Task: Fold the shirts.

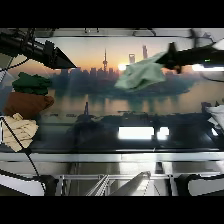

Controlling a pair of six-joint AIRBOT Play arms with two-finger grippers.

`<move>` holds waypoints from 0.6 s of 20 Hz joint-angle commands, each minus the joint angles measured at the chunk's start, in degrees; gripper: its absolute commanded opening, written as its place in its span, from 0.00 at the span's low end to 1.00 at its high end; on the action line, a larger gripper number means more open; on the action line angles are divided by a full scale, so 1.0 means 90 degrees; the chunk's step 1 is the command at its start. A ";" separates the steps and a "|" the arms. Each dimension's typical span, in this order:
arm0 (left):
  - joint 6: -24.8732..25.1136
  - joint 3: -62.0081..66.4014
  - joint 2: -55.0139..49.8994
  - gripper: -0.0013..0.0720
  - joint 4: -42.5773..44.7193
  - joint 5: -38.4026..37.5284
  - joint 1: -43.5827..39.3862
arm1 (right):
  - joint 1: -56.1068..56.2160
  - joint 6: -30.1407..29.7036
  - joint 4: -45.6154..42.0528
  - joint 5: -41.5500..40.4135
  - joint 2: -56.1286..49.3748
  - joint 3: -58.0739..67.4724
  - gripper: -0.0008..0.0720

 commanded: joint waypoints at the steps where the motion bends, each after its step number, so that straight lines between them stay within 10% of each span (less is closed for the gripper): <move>1: -0.0005 -0.0002 0.0002 0.04 0.0005 0.0002 -0.0002 | -0.1739 0.1836 -0.2370 0.0775 0.0942 0.0000 0.04; 8: -0.0007 -0.0002 0.0002 0.04 0.0007 0.0002 -0.0002 | -0.3497 0.2203 -0.5649 0.2603 0.1122 -0.0080 0.04; 12: -0.0010 -0.0002 0.0002 0.04 0.0012 0.0002 -0.0002 | -0.3699 0.2144 -0.5326 0.2237 0.1209 -0.0070 0.04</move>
